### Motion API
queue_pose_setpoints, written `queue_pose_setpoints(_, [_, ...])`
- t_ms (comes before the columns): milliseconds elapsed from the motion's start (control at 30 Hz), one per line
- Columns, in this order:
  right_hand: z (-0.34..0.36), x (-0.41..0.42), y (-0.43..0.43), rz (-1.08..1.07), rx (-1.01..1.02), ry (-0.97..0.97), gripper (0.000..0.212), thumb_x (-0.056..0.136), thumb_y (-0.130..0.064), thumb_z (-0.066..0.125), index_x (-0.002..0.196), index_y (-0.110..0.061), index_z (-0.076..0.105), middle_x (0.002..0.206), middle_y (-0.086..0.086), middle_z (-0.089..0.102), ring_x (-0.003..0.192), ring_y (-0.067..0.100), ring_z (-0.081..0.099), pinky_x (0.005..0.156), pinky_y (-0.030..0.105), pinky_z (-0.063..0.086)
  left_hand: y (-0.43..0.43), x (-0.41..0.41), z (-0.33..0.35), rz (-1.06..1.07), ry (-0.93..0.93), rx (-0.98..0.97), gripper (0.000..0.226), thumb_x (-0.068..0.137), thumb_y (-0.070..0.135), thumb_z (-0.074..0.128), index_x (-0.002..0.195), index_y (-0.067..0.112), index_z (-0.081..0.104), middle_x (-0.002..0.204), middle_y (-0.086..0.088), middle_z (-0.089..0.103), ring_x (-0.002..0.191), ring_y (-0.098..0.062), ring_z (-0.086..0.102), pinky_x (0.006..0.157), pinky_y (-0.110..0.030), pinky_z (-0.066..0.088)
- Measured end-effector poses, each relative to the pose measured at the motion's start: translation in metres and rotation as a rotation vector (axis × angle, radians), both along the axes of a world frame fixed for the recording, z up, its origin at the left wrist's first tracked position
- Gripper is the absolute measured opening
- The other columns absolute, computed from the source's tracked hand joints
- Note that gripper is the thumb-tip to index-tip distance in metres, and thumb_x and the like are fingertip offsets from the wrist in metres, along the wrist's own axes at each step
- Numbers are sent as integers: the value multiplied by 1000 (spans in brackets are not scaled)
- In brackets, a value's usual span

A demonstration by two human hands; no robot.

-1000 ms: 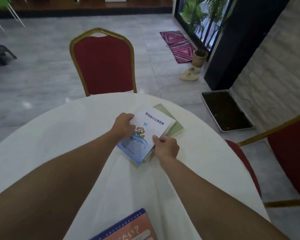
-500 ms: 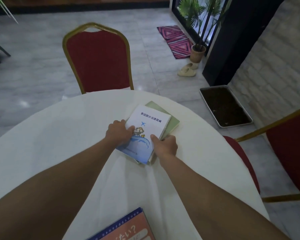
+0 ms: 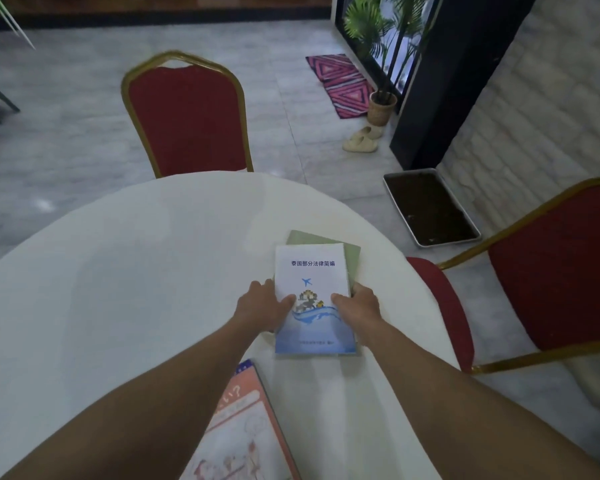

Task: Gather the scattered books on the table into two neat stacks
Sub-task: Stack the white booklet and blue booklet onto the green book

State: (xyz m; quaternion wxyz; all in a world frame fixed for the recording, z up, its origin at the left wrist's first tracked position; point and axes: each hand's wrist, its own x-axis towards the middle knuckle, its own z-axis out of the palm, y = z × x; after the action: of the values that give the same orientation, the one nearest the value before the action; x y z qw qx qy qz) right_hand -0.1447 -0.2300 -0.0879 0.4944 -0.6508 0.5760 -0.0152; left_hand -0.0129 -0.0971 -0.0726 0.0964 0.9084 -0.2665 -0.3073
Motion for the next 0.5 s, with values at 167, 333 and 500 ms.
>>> queue_pose_setpoints(167, [10, -57, 4, 42, 8, 60, 41, 72, -28, 60, 111, -16, 69, 114, 15, 68, 108, 35, 63, 89, 40, 57, 12, -67, 5, -2, 23, 1, 64, 91, 59, 44, 131, 10, 46, 128, -16, 49, 120, -36, 53, 102, -41, 39])
queue_pose_setpoints(333, [6, -104, 9, 104, -1, 99, 51, 63, -32, 56, 109, -16, 71, 107, 13, 71, 99, 35, 68, 85, 45, 60, 23, -119, 8, 0, 47, 20, 65, 92, 59, 42, 133, 9, 42, 129, -15, 48, 118, -36, 54, 99, -42, 43])
queue_pose_setpoints(500, [17, -134, 21, 170, -36, 151, 47, 74, -33, 60, 115, -12, 69, 111, 14, 71, 101, 34, 68, 86, 43, 60, 30, -150, 6, 15, 101, 58, 66, 94, 56, 41, 137, 7, 36, 133, -15, 44, 122, -34, 50, 100, -44, 45])
